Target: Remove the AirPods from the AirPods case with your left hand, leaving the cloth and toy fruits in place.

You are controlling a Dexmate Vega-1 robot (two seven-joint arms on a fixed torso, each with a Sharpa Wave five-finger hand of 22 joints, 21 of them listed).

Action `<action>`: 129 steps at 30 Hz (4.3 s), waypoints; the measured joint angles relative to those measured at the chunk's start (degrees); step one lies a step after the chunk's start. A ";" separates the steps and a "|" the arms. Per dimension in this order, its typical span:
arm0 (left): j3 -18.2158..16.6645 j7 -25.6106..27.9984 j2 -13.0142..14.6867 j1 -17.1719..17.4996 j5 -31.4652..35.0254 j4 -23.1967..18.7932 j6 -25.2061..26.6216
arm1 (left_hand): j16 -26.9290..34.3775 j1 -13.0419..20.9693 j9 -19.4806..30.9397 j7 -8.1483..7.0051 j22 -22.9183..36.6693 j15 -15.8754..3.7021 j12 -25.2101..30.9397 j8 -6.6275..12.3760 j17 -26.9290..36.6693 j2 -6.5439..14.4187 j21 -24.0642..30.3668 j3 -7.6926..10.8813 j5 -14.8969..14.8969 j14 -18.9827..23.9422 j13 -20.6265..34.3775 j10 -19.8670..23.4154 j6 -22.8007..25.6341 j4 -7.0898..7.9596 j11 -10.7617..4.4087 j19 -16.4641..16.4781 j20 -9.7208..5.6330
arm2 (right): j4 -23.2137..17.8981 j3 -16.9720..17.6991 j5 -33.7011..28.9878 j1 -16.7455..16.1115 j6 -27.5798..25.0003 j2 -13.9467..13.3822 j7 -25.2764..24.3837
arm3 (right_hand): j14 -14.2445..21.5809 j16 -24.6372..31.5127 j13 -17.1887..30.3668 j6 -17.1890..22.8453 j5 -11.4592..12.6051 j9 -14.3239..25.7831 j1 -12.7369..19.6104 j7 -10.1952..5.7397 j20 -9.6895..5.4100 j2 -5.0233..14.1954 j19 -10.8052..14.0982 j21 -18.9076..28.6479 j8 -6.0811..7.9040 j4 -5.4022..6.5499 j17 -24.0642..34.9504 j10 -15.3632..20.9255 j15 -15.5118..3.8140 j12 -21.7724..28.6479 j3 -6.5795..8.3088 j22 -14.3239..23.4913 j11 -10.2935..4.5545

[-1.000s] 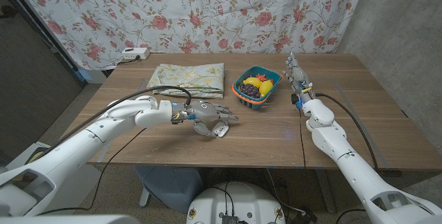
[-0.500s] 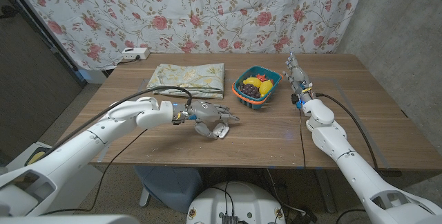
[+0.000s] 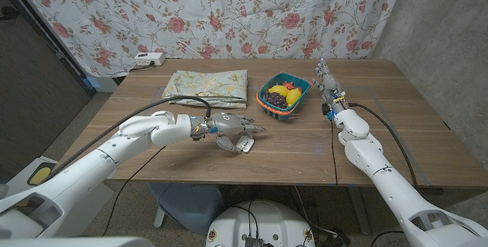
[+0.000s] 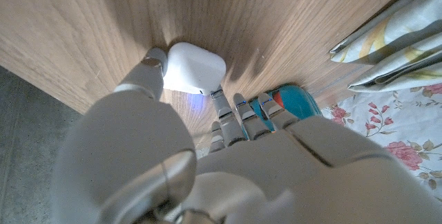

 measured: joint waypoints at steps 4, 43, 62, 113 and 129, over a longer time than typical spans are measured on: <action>-0.76 0.47 -0.35 0.79 -1.42 -0.17 1.05 | 0.03 0.45 0.00 0.00 0.00 0.00 0.00 0.00 0.00 0.45 0.00 -0.15 -0.02 0.00 0.00 0.29 0.00 0.00 0.32 0.43 0.03 | -0.22 0.02 0.03 -0.03 -0.11 -0.09 0.10 | 0.00 0.00 0.00 0.16 0.00 0.00 0.00 -0.15 0.00 0.00 0.00 0.00 0.00 0.00 0.00 0.00 0.00 0.00 0.00 0.00 0.00; -6.23 5.83 -6.56 6.84 -9.37 -6.28 13.24 | 0.02 1.63 0.01 0.00 0.01 0.01 0.04 -0.36 0.99 0.25 0.00 -0.31 0.01 0.62 0.00 0.27 -0.01 -0.16 0.31 1.01 0.20 | 1.73 -0.31 0.42 1.68 1.63 0.55 2.46 | 0.00 0.00 0.00 -0.18 0.00 0.00 0.00 -0.47 0.00 0.00 0.00 0.00 0.00 0.00 0.00 0.00 0.00 0.00 0.00 0.00 0.00; -7.88 11.89 -10.25 9.95 -11.51 -8.79 17.45 | -0.24 1.85 0.02 0.50 0.02 0.01 0.08 -0.36 1.32 0.02 0.00 -0.31 -0.02 1.21 0.01 0.27 0.49 -0.16 0.30 1.01 0.20 | 2.28 -0.48 0.49 1.88 2.54 0.87 3.14 | 0.00 0.00 0.00 -0.17 0.00 0.00 0.00 -0.46 0.32 0.00 -0.32 0.00 0.00 0.00 0.00 0.00 0.00 0.00 0.00 0.00 0.00; -11.13 21.11 -20.97 15.35 -26.55 -13.80 28.38 | -0.24 2.00 0.02 1.34 0.16 0.01 0.09 -0.36 1.57 0.21 0.00 -0.64 0.23 1.22 0.04 0.26 1.95 -0.15 0.30 1.32 0.51 | 1.52 -1.07 0.34 -1.60 8.45 2.64 1.14 | 0.66 0.00 0.00 -0.47 0.00 0.00 0.23 -0.75 0.31 0.23 -0.31 0.00 0.00 -0.08 0.00 -0.10 -0.05 0.00 0.40 0.00 0.31; -11.10 23.09 -22.73 15.87 -31.15 -14.70 30.37 | -0.24 2.55 0.02 1.44 0.15 0.11 0.08 -0.70 1.69 0.43 0.00 -0.95 0.19 1.53 0.04 0.26 2.05 0.00 0.29 1.32 0.51 | -2.12 -2.27 -2.34 -2.60 8.91 0.69 -2.01 | 0.65 0.00 0.00 -0.48 -0.28 0.00 0.53 -0.76 0.73 0.53 -0.74 0.00 0.00 -0.32 0.00 0.12 -0.04 0.00 0.64 0.00 0.09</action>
